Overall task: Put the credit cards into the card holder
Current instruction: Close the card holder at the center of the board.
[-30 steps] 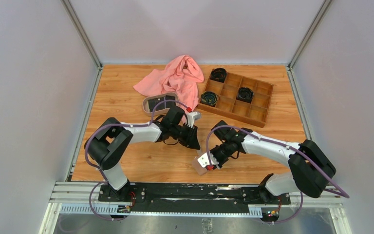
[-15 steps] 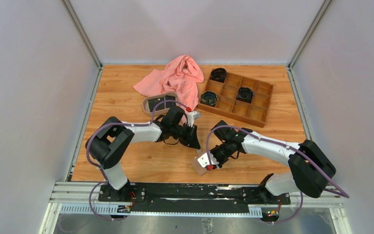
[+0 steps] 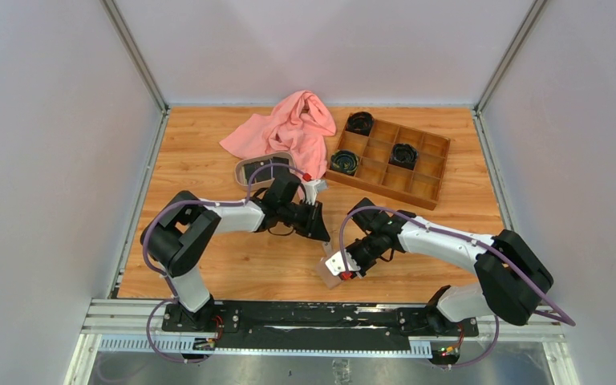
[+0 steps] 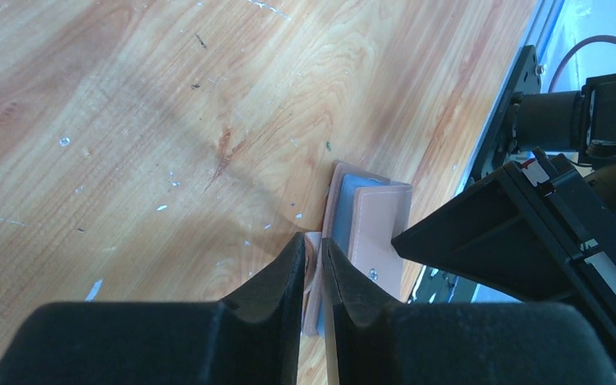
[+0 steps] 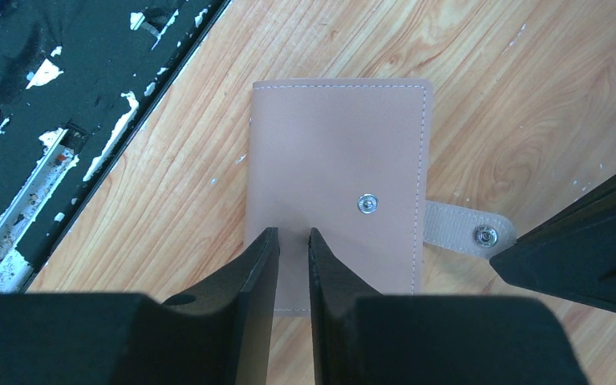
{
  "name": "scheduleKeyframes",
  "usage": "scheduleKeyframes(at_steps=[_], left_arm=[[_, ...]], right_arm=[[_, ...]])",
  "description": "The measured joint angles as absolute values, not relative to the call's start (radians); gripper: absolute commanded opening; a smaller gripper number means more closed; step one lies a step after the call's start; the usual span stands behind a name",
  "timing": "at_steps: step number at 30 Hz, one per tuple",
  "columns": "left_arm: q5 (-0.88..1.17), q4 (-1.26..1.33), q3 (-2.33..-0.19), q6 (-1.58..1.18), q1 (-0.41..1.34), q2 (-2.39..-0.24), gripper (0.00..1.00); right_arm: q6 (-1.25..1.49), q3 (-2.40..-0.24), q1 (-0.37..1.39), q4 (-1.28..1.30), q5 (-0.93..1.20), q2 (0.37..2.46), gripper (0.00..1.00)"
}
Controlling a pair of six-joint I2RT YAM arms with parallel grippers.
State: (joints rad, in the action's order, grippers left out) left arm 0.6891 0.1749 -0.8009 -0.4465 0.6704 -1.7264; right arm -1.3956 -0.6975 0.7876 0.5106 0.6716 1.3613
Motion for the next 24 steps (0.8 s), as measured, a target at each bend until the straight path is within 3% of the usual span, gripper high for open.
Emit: scheduleKeyframes(at_steps=[11, 24], left_arm=[[0.709, 0.186, -0.792, -0.457, 0.669, -1.731, 0.17], [0.720, 0.186, -0.790, -0.457, 0.665, -1.740, 0.05]], right_arm=[[-1.396, -0.698, 0.788, 0.511, 0.672, 1.362, 0.23], [-1.396, -0.703, 0.788, 0.517, 0.672, 1.367, 0.22]])
